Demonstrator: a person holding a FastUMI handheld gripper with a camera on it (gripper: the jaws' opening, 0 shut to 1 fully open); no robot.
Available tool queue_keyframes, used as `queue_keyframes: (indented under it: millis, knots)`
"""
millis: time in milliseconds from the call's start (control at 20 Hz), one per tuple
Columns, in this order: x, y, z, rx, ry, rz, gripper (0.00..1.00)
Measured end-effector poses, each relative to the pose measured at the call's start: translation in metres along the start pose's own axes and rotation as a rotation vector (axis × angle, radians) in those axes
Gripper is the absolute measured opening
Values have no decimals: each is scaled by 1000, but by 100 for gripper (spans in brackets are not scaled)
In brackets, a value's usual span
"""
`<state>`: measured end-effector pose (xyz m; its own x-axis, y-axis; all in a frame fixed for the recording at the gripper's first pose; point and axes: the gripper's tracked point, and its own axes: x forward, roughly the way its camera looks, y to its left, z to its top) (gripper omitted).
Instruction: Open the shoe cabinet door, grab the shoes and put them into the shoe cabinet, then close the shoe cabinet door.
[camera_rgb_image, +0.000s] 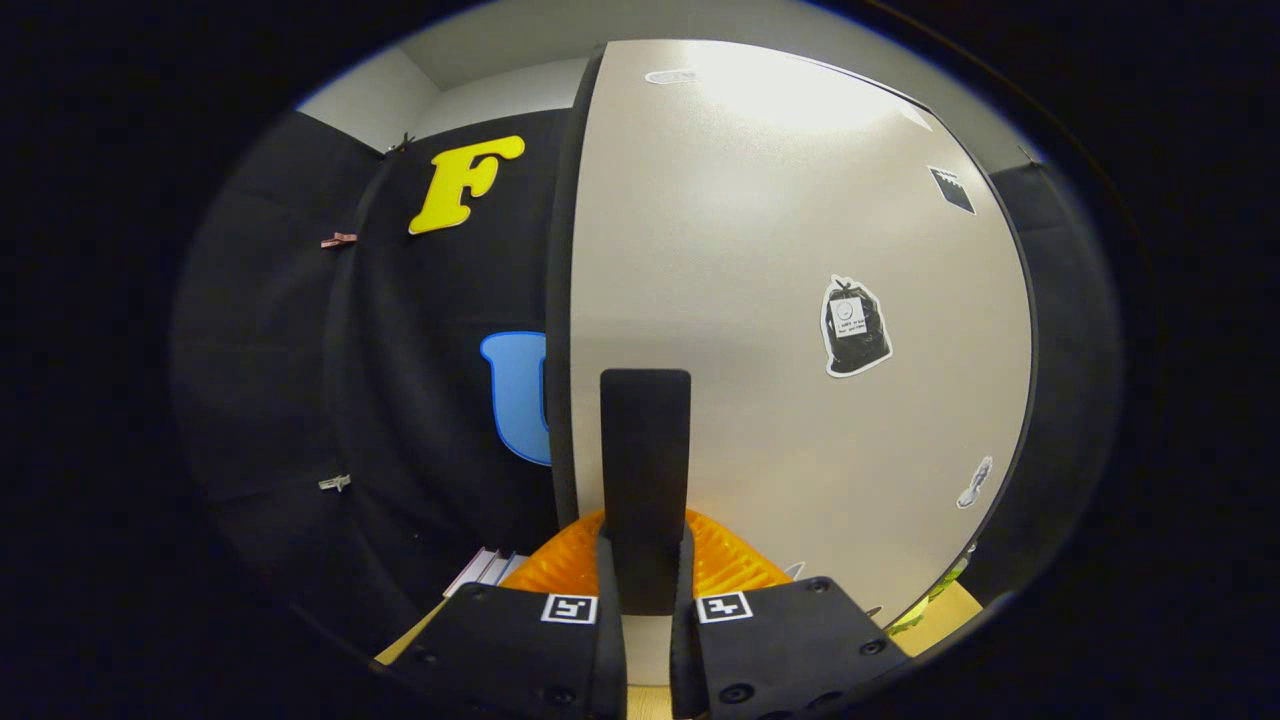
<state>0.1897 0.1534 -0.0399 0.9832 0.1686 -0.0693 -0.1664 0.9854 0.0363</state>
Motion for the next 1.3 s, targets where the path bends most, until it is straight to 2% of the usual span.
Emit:
queue_keyframes:
  millis: [300,850,1100,1300]
  knots:
    - [-52,-3,6,18,-8,90,21]
    - [-143,-47,5,51,-10,149,21]
    - [-175,-80,5,58,-10,132,21]
    - [-198,-111,5,68,-2,88,20]
